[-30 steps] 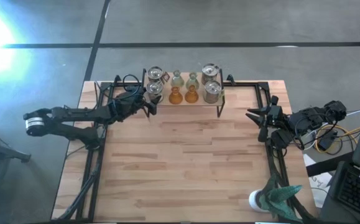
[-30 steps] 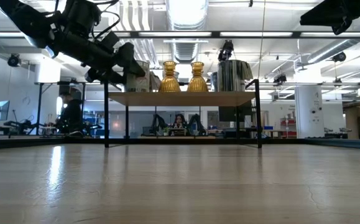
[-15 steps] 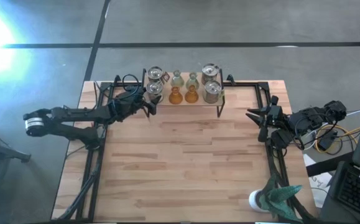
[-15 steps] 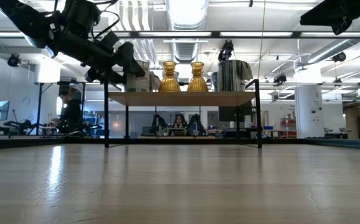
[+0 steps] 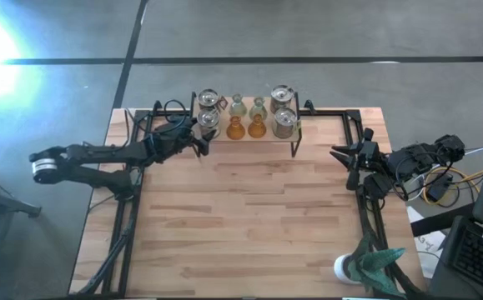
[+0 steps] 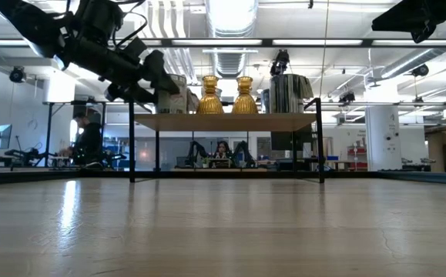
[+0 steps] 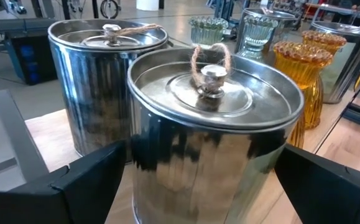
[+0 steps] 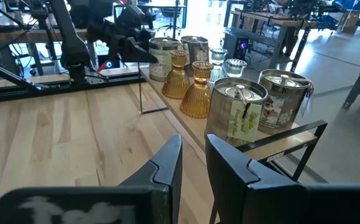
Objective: Pick & Place candle stick holders
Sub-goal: Put the green scented candle on the shelf aligned with the brown scented candle, then return to Home Position
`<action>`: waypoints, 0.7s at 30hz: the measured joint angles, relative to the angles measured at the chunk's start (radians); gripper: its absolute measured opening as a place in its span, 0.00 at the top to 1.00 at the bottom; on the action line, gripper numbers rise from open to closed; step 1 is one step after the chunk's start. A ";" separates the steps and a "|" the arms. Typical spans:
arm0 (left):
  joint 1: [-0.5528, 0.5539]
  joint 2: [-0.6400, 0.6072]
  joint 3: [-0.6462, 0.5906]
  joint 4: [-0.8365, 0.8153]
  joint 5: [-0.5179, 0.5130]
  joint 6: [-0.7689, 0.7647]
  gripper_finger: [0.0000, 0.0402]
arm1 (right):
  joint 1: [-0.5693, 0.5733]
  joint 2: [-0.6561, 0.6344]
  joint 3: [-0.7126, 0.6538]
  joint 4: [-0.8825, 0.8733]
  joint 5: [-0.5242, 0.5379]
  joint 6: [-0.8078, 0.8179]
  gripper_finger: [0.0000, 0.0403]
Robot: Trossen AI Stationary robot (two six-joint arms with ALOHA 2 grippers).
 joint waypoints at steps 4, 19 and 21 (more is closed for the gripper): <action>0.000 -0.018 0.000 -0.011 -0.002 0.012 0.00 | 0.000 0.000 0.000 0.000 0.000 0.000 0.84; 0.000 -0.119 0.000 -0.159 -0.015 0.015 0.00 | 0.000 0.000 0.000 0.000 0.000 0.000 0.78; 0.000 -0.135 0.000 -0.169 -0.015 0.014 0.00 | 0.000 0.000 0.000 0.000 0.000 0.000 0.78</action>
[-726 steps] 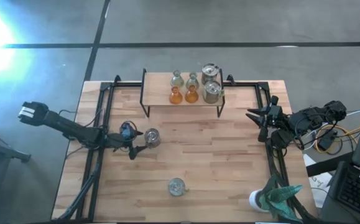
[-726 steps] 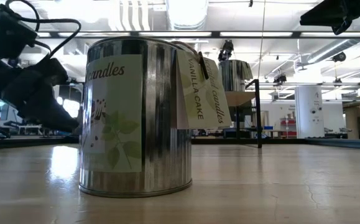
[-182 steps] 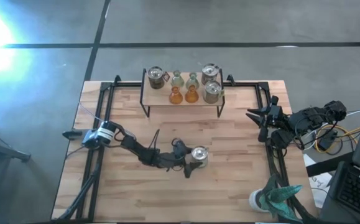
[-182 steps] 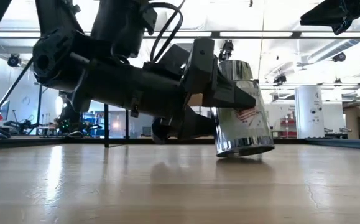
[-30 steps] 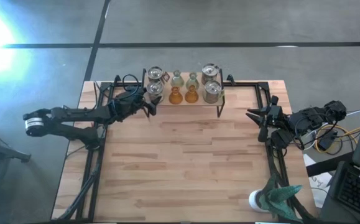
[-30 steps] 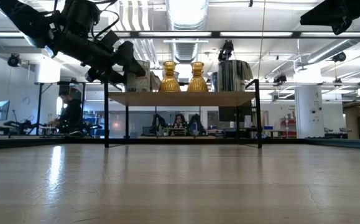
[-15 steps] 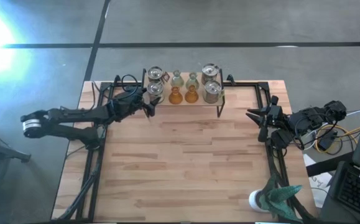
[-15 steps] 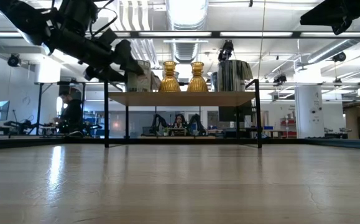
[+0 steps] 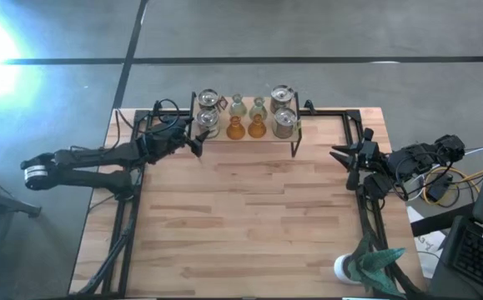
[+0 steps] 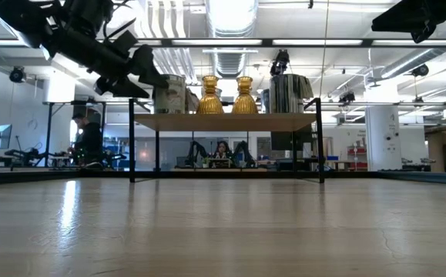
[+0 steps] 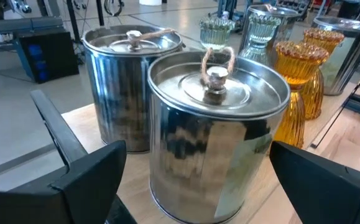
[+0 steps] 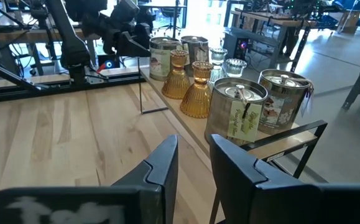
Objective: Pick & Place candle stick holders
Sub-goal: Return to Home Position
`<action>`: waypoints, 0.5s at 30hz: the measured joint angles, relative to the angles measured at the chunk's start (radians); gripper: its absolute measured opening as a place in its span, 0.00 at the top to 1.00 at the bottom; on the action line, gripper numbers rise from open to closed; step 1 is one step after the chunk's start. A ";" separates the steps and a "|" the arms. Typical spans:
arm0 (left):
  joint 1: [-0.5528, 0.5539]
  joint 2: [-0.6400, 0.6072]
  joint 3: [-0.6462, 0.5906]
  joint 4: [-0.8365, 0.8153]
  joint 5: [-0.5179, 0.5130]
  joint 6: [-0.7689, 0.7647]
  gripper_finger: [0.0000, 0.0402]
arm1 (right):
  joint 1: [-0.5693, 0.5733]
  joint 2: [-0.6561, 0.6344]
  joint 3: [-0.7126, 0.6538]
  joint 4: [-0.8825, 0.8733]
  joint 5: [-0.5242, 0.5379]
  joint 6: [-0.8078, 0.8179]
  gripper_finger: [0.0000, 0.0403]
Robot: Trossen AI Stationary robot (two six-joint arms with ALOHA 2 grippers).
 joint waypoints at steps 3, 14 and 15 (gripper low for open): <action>-0.001 -0.021 -0.002 -0.012 0.004 -0.003 0.00 | 0.000 0.000 0.000 0.000 0.000 0.000 0.77; -0.053 -0.187 -0.003 -0.160 0.316 -0.019 0.00 | 0.000 0.000 0.000 0.000 0.000 0.000 0.81; -0.062 -0.212 -0.003 -0.155 0.395 -0.013 0.00 | 0.000 0.000 0.000 0.000 0.000 0.000 0.81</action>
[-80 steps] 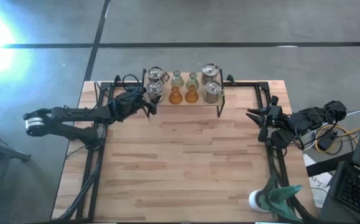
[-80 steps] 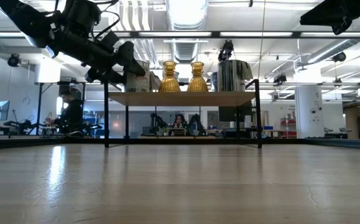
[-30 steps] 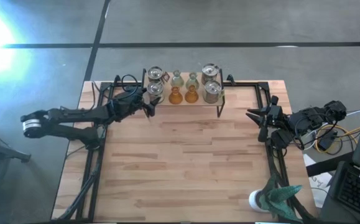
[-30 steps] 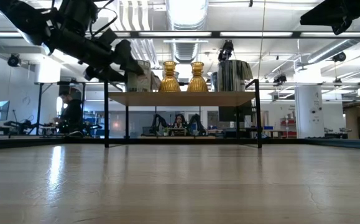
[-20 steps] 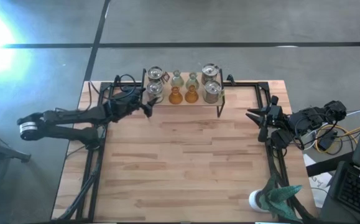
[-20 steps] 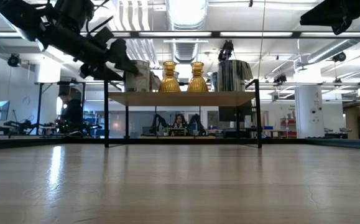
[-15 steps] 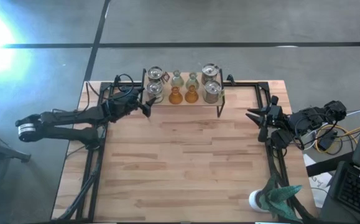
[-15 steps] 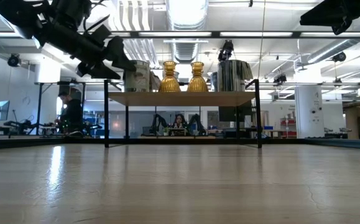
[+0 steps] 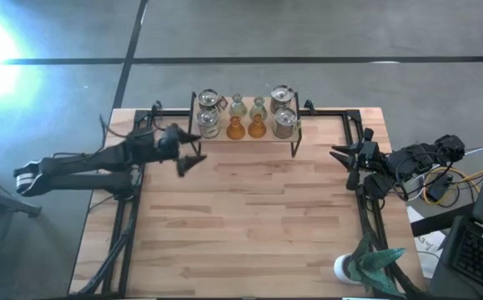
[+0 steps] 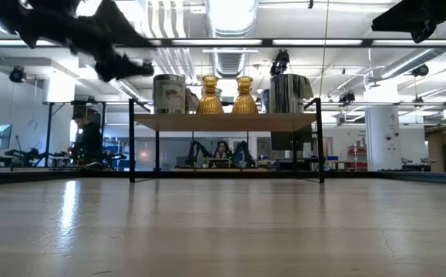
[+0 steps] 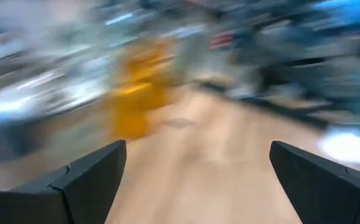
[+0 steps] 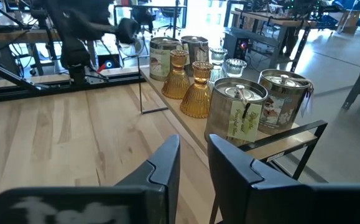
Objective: Pick & Place candle stick holders
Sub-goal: Return to Home Position
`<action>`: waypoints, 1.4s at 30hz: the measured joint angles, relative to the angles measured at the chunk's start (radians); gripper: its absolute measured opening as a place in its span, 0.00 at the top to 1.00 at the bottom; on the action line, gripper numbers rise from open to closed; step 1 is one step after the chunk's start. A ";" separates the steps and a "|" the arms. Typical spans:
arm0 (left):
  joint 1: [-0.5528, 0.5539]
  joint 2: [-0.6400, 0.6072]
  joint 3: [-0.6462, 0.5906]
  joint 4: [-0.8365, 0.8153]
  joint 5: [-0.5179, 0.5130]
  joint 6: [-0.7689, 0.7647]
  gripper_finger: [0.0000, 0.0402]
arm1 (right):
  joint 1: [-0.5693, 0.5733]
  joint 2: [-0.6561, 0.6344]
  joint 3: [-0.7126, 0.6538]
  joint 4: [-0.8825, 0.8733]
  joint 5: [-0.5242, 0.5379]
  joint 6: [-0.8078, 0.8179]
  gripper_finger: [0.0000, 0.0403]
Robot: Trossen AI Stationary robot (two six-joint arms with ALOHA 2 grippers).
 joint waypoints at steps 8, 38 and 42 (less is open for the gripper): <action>-0.093 -0.134 0.000 0.224 0.280 -0.064 0.01 | 0.000 0.000 0.000 0.000 0.000 0.000 0.83; -0.432 -0.124 0.213 -0.085 -0.207 0.072 0.01 | 0.000 0.000 0.000 0.000 0.000 0.000 0.83; -0.434 -0.162 0.213 -0.136 -0.222 0.070 0.04 | 0.000 0.000 0.000 0.000 0.000 0.000 0.82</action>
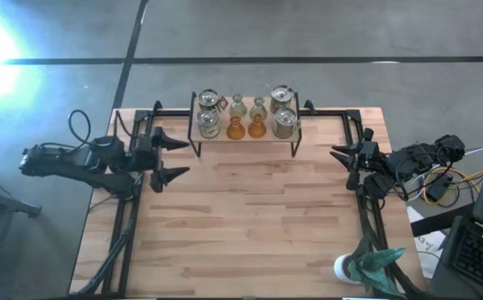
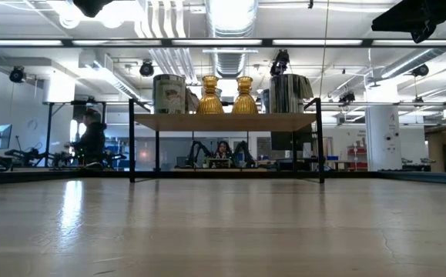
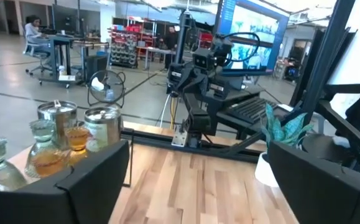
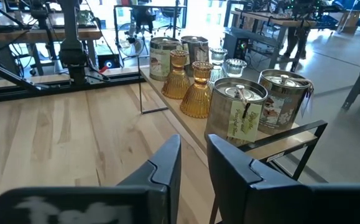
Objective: Pick & Place candle stick holders
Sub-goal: Return to Home Position
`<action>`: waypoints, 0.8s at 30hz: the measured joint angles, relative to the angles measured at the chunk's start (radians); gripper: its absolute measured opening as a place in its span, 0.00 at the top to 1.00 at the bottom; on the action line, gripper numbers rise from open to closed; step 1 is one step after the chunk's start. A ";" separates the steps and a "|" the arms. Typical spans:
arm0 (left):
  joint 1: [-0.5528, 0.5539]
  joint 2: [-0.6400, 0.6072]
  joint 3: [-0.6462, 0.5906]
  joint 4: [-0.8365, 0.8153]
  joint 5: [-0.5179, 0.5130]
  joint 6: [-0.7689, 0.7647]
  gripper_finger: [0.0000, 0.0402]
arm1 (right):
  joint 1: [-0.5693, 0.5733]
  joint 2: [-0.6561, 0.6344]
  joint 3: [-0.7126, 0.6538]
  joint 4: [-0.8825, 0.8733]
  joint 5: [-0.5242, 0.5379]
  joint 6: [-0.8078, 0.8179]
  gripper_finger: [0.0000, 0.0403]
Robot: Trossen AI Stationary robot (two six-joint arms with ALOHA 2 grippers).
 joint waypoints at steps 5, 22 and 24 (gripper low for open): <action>0.000 -0.033 0.000 -0.025 -0.013 0.006 0.19 | 0.000 0.000 0.000 0.000 0.000 0.000 0.80; 0.003 -0.335 -0.225 -0.161 -0.058 0.035 0.36 | 0.000 0.000 0.000 0.000 0.000 0.000 0.81; 0.003 -0.391 -0.271 -0.151 -0.058 0.040 0.36 | 0.000 0.000 0.000 0.000 0.000 0.000 0.82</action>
